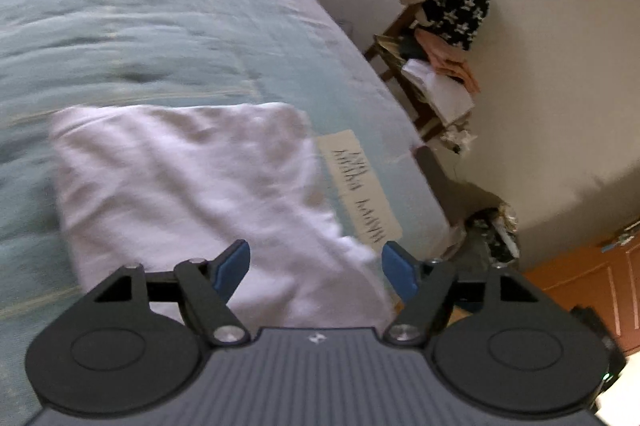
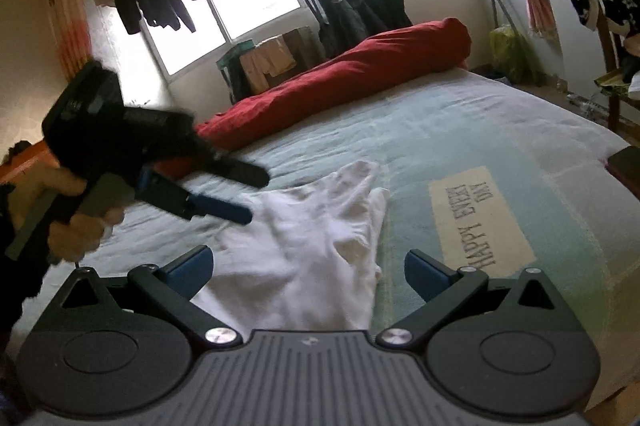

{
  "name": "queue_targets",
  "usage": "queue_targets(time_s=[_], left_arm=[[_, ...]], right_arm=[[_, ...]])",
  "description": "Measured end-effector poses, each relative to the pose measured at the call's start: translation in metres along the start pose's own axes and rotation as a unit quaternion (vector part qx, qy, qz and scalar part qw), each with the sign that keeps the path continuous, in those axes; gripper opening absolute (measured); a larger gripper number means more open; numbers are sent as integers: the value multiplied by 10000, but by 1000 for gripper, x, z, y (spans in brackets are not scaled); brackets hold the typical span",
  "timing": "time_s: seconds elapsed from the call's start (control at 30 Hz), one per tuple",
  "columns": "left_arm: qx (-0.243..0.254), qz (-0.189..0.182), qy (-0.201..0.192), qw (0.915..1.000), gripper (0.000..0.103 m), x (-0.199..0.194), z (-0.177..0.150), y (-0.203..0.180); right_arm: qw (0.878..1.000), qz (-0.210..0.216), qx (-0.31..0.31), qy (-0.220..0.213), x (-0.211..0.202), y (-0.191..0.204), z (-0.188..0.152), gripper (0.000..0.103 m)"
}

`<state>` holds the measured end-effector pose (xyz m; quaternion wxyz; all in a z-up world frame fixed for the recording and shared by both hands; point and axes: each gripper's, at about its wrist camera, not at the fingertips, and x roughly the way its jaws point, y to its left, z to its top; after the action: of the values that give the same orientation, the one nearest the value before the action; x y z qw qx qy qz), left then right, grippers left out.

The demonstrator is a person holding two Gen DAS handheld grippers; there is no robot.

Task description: Fold clothes

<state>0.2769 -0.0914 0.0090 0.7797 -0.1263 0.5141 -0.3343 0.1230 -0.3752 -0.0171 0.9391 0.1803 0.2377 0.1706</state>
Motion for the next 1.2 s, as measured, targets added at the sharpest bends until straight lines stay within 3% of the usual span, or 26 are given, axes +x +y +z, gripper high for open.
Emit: queue_targets(time_s=[0.13, 0.23, 0.33, 0.47, 0.53, 0.63, 0.8, 0.87, 0.93, 1.03, 1.2], left_arm=[[-54, 110, -108, 9999, 73, -11, -21, 17], [559, 561, -522, 9955, 73, -26, -46, 15], [1503, 1155, -625, 9799, 74, -33, -80, 4], [2503, 1367, -501, 9572, 81, -39, -126, -10], [3008, 1621, -563, 9381, 82, -36, -146, -18], [3660, 2223, -793, 9002, 82, -23, -167, -25], [4473, 3283, -1182, 8235, 83, 7, -189, -33], [4598, 3442, -1288, 8084, 84, 11, -190, -35], [4577, 3547, -1339, 8042, 84, 8, -190, -33], [4299, 3634, -1309, 8161, 84, -4, -188, -19], [3782, 2942, -1128, 8705, 84, -32, -185, -5]], right_arm=[[9995, 221, -151, 172, 15, 11, 0, 103], [9987, 250, -339, 269, 22, 20, -1, 103], [9986, 216, -401, 253, 17, 21, -1, 103], [9995, 26, -265, 179, 4, 9, -1, 103], [9998, -64, -53, 162, -1, -1, -2, 103], [9995, -136, 221, 160, -3, -10, -4, 103], [9993, -189, 287, 118, -7, -7, -5, 103], [9995, -181, 220, 105, -9, -3, -5, 103], [9997, -178, 153, 94, -11, 1, -5, 103], [9997, -216, 50, 86, -11, 6, -6, 103], [9996, -173, -48, 202, -5, 8, -6, 103]])
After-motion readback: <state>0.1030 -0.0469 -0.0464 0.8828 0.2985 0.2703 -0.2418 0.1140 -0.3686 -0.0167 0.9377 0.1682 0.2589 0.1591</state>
